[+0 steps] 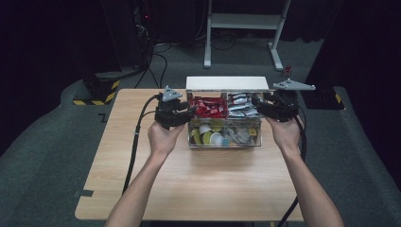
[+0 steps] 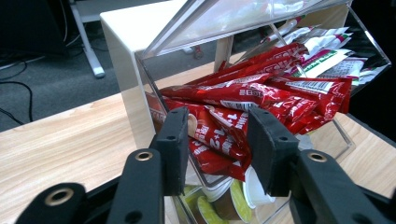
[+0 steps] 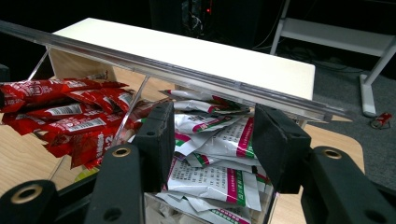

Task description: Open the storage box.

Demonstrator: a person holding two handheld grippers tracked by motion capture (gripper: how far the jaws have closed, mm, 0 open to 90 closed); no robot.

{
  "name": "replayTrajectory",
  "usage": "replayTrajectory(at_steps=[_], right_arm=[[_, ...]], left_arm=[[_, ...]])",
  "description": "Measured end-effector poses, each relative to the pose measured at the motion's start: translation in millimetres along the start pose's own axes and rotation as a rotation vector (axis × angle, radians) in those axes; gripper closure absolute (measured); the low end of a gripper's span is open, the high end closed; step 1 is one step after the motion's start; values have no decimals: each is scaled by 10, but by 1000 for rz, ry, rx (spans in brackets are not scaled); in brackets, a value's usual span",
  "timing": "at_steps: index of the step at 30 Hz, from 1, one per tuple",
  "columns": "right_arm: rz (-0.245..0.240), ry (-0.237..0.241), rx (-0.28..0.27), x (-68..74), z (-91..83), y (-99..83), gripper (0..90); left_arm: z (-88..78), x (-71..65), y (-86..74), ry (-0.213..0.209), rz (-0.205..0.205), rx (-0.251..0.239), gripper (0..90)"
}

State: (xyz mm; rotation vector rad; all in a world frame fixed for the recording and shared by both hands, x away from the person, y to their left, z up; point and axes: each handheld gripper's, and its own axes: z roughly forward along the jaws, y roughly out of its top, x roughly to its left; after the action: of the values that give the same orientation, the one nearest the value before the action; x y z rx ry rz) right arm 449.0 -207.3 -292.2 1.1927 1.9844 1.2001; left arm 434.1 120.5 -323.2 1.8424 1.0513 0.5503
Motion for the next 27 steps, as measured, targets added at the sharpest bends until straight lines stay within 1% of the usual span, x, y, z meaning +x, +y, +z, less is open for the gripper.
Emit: replayTrajectory(at_steps=[8,10,13,15,17,18,19,20,23,27], right_arm=[[-2,-5,1,7,2,1,494],[4,-5,3,15,3,0,494],[-5,-4,2,17,11,2,494],[-3,-4,1,20,13,2,494],[-3,-4,1,20,13,2,494],[-3,-4,0,20,13,2,494],[-4,-3,1,18,13,1,494],[-1,-3,1,20,13,2,494],[0,-3,1,19,12,1,494],[0,-2,1,18,12,1,495]], left_arm=[[58,-63,46,30,38,22,671],[67,-71,48,34,44,26,699],[71,-79,58,32,50,34,750],[70,-77,63,30,51,38,759],[71,-71,67,26,54,41,787],[70,-69,67,24,55,41,805],[71,-55,66,22,52,45,846],[71,-55,66,22,52,45,859],[66,-19,75,5,30,45,875],[33,-32,81,7,38,30,889]])
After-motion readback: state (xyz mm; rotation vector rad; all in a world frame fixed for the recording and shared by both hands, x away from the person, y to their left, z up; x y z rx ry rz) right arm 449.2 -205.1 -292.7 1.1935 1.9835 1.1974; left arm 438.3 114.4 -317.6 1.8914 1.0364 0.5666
